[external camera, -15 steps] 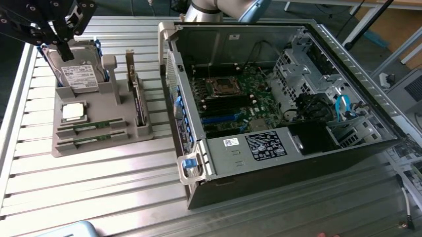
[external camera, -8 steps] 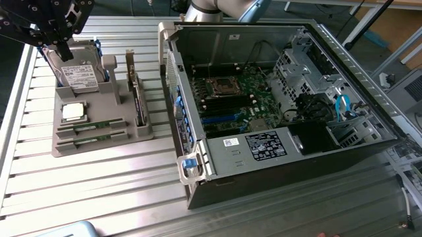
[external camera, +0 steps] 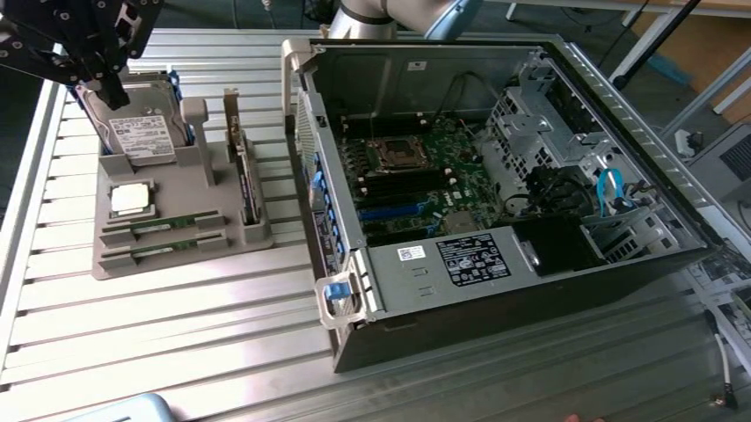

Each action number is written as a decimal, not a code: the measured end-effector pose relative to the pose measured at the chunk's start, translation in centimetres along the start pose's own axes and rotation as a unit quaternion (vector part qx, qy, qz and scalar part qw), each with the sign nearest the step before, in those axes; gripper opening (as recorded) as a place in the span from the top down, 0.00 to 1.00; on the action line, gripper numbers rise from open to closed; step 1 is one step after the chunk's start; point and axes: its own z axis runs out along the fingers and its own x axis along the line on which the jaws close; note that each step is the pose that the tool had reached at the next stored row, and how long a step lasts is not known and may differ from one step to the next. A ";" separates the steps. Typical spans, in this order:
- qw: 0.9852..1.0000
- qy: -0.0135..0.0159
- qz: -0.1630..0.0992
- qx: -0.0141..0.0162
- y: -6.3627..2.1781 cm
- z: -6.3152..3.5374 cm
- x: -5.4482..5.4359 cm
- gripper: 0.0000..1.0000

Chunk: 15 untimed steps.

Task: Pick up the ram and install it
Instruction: 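Pick up the ram and move it above insertion slot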

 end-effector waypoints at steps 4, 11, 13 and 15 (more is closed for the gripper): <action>0.999 0.002 -0.034 -0.002 0.00 0.00 0.0 0.89; 0.996 0.006 -0.092 -0.005 0.00 0.00 0.0 0.89; 0.994 0.007 -0.109 -0.006 0.00 0.00 0.0 0.89; 0.992 0.008 -0.126 -0.007 0.00 0.00 0.0 0.89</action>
